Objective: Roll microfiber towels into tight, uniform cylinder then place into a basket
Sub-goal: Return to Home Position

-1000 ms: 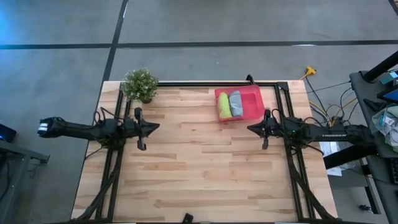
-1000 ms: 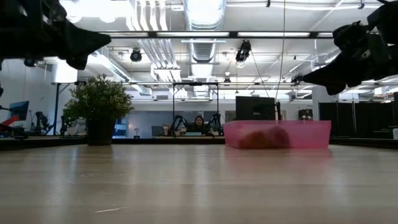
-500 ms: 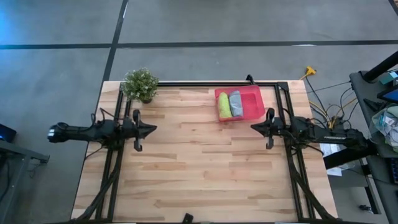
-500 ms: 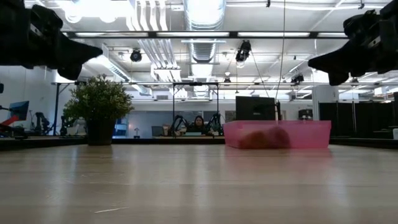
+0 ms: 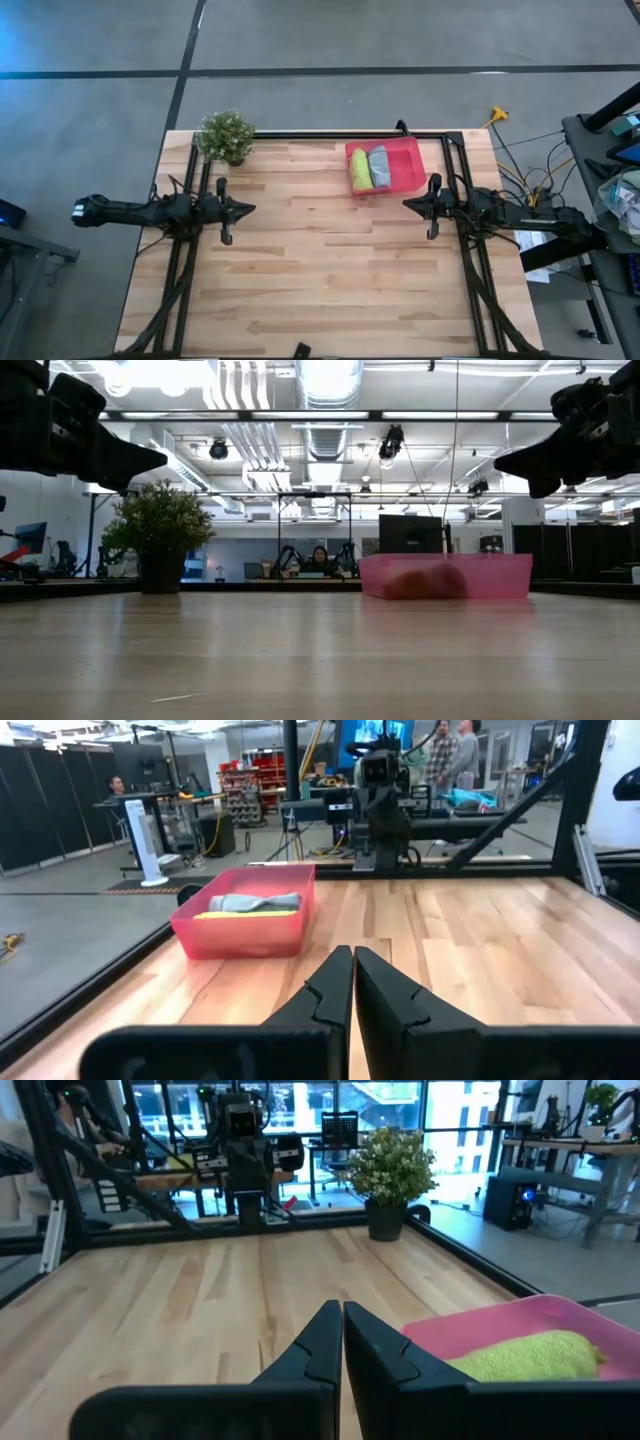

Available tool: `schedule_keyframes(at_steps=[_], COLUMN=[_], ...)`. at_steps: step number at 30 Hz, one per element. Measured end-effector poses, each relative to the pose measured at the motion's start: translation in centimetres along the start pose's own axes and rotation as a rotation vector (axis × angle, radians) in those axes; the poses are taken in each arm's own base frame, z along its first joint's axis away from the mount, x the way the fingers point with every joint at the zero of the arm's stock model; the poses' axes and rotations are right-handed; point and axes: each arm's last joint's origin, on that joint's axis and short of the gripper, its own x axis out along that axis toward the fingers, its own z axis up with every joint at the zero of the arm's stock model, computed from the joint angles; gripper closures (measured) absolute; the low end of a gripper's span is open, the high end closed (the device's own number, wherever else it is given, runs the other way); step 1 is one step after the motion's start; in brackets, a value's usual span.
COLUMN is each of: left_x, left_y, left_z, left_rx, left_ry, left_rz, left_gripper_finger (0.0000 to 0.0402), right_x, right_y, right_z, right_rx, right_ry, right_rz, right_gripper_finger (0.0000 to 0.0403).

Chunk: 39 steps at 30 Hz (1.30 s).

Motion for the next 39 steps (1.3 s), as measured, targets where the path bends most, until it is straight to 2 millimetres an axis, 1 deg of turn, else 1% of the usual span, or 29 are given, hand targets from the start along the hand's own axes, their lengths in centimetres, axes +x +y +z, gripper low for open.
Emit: schedule_keyframes(at_steps=[21,39], left_x=[0.47,0.57], left_y=[-0.16,-0.19], left_z=[-0.72,-0.88], left_rx=[0.021,0.025], left_ry=[0.079,0.097], left_rz=[-0.003,-0.003], left_gripper_finger=[0.0402,0.0402], right_x=[0.0,0.0], right_y=[0.0,0.0], right_z=[-0.01,0.0], right_rx=[0.0,0.0], right_ry=[0.001,0.0], right_rz=[0.0,0.0], right_gripper_finger=[0.0394,0.0394])
